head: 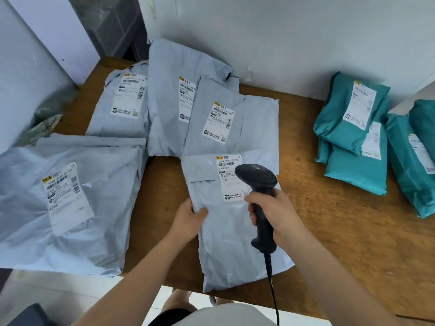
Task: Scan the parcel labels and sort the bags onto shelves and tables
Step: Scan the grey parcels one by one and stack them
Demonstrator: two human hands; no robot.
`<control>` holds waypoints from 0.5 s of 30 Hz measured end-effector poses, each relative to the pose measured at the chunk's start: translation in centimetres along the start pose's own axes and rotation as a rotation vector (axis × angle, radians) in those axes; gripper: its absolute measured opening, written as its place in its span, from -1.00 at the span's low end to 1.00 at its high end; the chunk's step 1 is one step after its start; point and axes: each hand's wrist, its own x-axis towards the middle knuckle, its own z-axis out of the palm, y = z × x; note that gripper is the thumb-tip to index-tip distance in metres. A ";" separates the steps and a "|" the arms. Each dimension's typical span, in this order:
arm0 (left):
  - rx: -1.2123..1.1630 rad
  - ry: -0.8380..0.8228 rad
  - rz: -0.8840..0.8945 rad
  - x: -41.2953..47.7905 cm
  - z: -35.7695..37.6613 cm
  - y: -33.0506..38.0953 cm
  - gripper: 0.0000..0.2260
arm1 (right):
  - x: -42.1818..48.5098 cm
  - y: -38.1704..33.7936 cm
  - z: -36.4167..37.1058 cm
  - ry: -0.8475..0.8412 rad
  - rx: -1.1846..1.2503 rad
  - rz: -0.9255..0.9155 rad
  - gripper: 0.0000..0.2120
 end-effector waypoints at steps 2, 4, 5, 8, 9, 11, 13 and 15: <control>0.009 0.042 0.092 -0.8 -0.4 2.0 -0.80 | -0.5 -0.4 0.0 0.007 0.039 -0.022 -0.94; -0.006 0.090 0.154 -1.7 -1.9 4.5 -0.79 | -1.1 -1.2 0.3 -0.016 0.088 -0.006 -0.90; -0.021 0.105 0.182 -2.1 -3.2 5.7 -0.78 | -1.5 -1.7 0.7 -0.044 0.110 0.007 -0.89; -0.049 0.182 0.246 -4.1 -9.1 8.8 -0.71 | -2.8 -3.1 2.4 -0.161 0.100 -0.006 -0.89; -0.050 0.218 0.262 -5.1 -11.5 9.6 -0.73 | -3.2 -3.5 3.1 -0.196 0.085 -0.025 -0.88; -0.100 0.284 0.284 -7.3 -16.6 10.5 -0.76 | -3.9 -3.9 4.3 -0.263 0.056 -0.060 -0.84; -0.123 0.341 0.299 -9.1 -22.2 10.7 -0.78 | -4.2 -3.9 5.4 -0.312 0.024 -0.065 -0.83; -0.042 0.438 0.255 -10.0 -27.8 10.3 -0.83 | -4.2 -3.8 6.2 -0.338 -0.004 -0.042 -0.83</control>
